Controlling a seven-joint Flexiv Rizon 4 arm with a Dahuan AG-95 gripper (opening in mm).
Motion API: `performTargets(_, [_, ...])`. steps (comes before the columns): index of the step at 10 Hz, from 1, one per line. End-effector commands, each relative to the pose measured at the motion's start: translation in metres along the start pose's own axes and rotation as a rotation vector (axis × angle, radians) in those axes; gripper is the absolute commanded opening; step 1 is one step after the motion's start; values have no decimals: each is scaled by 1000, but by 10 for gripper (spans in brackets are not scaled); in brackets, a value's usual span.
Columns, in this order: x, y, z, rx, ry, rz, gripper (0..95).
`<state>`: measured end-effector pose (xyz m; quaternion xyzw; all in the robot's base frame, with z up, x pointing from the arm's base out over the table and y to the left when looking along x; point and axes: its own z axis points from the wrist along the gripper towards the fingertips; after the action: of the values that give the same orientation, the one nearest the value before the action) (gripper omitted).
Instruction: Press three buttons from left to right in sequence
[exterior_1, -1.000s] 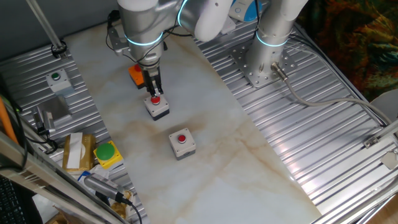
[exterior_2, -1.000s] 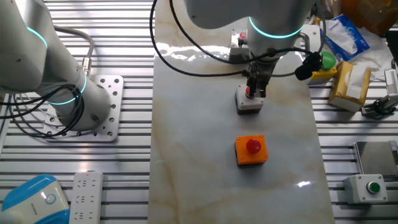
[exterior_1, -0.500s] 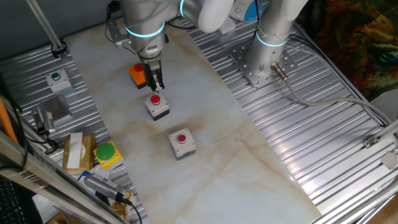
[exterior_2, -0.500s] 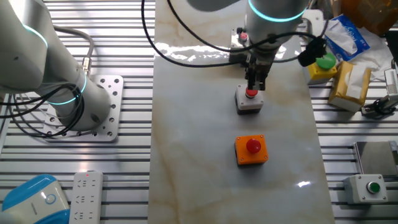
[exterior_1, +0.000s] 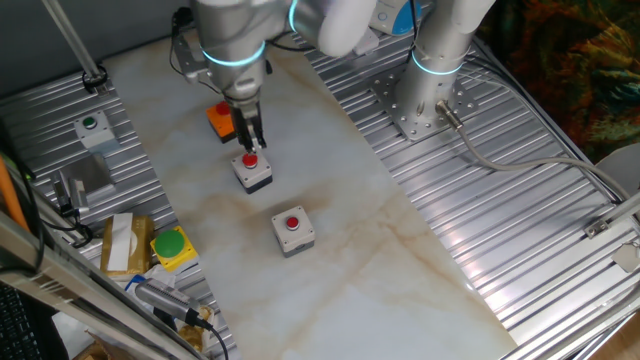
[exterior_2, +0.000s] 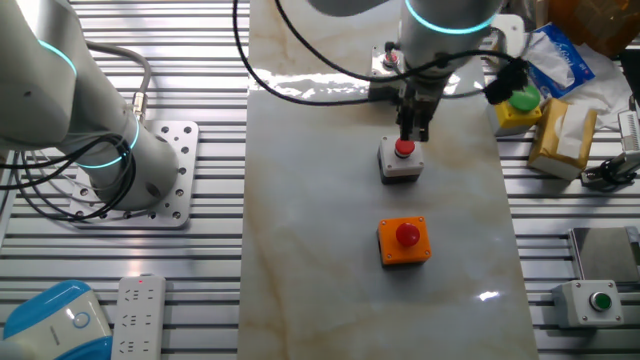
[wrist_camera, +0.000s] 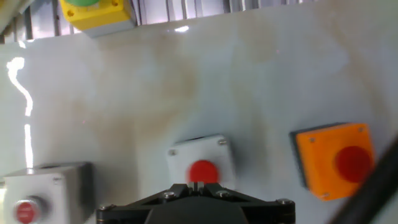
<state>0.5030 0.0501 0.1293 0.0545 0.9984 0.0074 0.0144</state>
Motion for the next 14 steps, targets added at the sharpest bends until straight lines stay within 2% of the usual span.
performTargets(1, [0,31,4,8,-2,26,0])
performTargets(3, [5,57,3,6,-4,42,0])
performTargets(5, [9,68,-4,5,-4,46,0])
performTargets(6, [14,77,-18,2,-3,42,0])
performTargets(7, [18,84,-24,6,-3,43,0])
performTargets(10, [20,93,-22,3,-3,44,0])
performTargets(14, [20,95,-21,-3,-6,55,0])
